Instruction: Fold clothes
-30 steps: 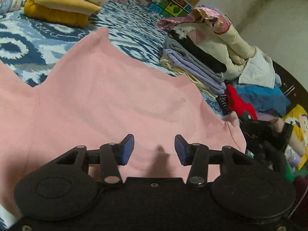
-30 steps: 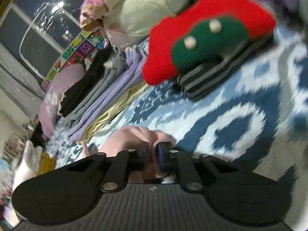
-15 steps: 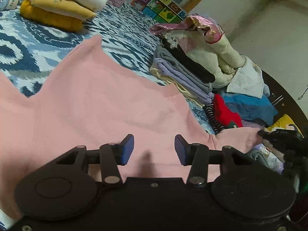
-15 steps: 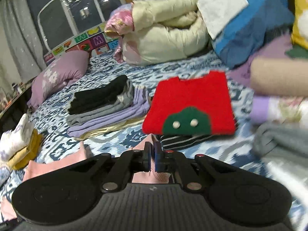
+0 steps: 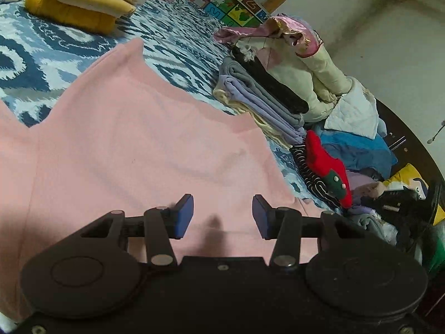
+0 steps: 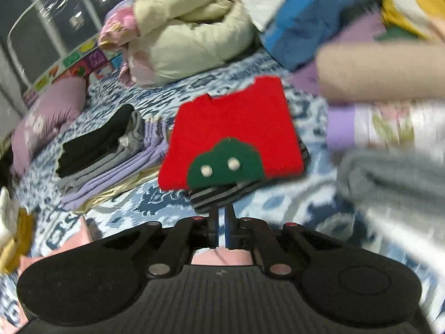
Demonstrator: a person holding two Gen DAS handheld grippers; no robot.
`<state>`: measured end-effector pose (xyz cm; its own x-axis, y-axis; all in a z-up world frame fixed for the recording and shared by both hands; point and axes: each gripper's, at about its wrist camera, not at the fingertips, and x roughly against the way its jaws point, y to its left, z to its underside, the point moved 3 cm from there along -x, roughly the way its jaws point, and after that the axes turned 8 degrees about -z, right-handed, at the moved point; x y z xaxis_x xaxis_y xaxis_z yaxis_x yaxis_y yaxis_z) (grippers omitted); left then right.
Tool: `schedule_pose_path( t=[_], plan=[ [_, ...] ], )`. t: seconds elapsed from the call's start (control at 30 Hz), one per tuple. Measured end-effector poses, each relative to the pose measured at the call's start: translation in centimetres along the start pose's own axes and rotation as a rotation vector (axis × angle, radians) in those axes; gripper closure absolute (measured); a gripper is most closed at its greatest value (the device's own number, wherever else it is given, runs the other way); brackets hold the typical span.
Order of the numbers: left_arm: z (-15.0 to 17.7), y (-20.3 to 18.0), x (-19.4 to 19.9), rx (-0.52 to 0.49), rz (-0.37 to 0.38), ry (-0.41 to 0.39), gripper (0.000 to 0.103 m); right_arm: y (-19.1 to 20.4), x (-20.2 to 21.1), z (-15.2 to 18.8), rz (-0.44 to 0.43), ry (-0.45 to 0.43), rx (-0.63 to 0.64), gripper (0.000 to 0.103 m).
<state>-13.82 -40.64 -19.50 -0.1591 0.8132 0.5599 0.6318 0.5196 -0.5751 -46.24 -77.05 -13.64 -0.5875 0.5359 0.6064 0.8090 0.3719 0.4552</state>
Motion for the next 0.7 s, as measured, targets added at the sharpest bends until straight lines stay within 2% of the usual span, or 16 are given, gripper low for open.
schedule_pose_path(
  t=[0.03, 0.07, 0.13, 0.17, 0.27, 0.4, 0.43, 0.47, 0.53, 0.7],
  plan=[
    [0.0, 0.1, -0.1, 0.003, 0.004, 0.004, 0.057, -0.4, -0.1, 0.8, 0.008, 0.007, -0.025, 0.086],
    [0.0, 0.1, -0.2, 0.006, 0.01, 0.009, 0.057, -0.9, -0.2, 1.6, 0.015, 0.014, -0.05, 0.069],
    [0.1, -0.1, -0.3, 0.0, 0.017, 0.014, 0.056, -2.1, -0.5, 3.7, 0.016, 0.032, -0.127, 0.05],
    [0.1, -0.2, -0.2, -0.008, 0.022, 0.015, 0.056, -2.7, -0.8, 4.8, 0.013, 0.044, -0.169, 0.046],
    [0.3, -1.0, 0.0, -0.042, 0.054, 0.017, 0.056, -4.0, -1.8, 7.7, 0.011, 0.096, -0.277, 0.046],
    [1.4, -3.5, 0.3, -0.154, 0.148, 0.033, 0.056, -4.3, -1.8, 9.0, -0.048, 0.016, -0.357, 0.045],
    [1.8, -4.2, 0.3, -0.188, 0.17, 0.042, 0.056, -4.4, -1.9, 8.9, -0.072, 0.006, -0.385, 0.051],
    [2.4, -4.9, 0.2, -0.223, 0.184, 0.053, 0.055, -4.5, -2.3, 8.8, -0.1, 0.004, -0.412, 0.073],
    [3.3, -5.8, -0.3, -0.278, 0.187, 0.085, 0.055, -4.5, -2.9, 8.8, -0.135, 0.007, -0.444, 0.098],
    [4.4, -5.6, -1.7, -0.339, 0.114, 0.148, 0.056, -3.1, -0.2, 6.7, -0.125, -0.067, -0.337, 0.099]
  ],
)
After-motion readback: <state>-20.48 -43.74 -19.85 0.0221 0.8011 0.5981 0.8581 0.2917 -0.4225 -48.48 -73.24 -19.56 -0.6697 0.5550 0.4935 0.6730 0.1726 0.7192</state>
